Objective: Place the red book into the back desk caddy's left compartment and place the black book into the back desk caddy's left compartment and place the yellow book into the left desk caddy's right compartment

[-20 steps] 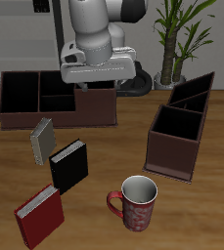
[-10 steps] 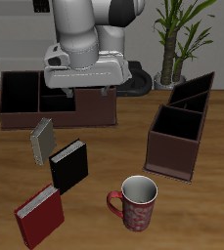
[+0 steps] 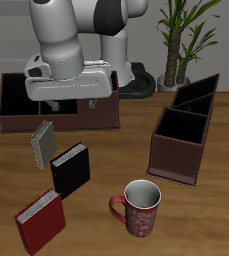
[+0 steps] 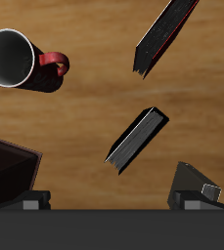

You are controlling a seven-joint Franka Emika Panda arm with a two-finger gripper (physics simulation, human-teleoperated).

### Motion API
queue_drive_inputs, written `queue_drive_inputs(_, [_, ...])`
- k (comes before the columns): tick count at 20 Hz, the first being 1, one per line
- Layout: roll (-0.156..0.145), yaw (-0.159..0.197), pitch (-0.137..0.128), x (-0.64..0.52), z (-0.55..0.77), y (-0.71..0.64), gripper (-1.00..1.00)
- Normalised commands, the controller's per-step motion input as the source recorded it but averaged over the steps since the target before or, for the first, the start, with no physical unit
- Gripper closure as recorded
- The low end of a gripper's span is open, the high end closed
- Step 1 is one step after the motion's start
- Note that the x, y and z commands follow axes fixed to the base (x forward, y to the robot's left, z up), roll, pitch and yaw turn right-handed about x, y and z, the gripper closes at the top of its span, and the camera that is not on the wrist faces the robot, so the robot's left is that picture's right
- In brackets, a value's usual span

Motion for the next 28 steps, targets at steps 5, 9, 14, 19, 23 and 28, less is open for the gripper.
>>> queue_drive_inputs(5, [0.005,-0.009,-0.041,0.34,0.12,-0.25,-1.0])
queue_drive_inputs(9, [0.0,-0.006,-0.044,0.39,0.18,-0.22,-1.0])
queue_drive_inputs(14, [0.092,0.022,-0.046,0.43,0.16,0.0,-1.0])
queue_drive_inputs(19, [0.083,0.013,0.006,0.37,-0.01,0.07,-1.0])
queue_drive_inputs(23, [-0.091,-0.094,-0.028,0.54,-0.08,-0.14,-1.0])
queue_drive_inputs(28, [-0.151,-0.114,-0.006,0.4,-0.25,-0.17,-1.0])
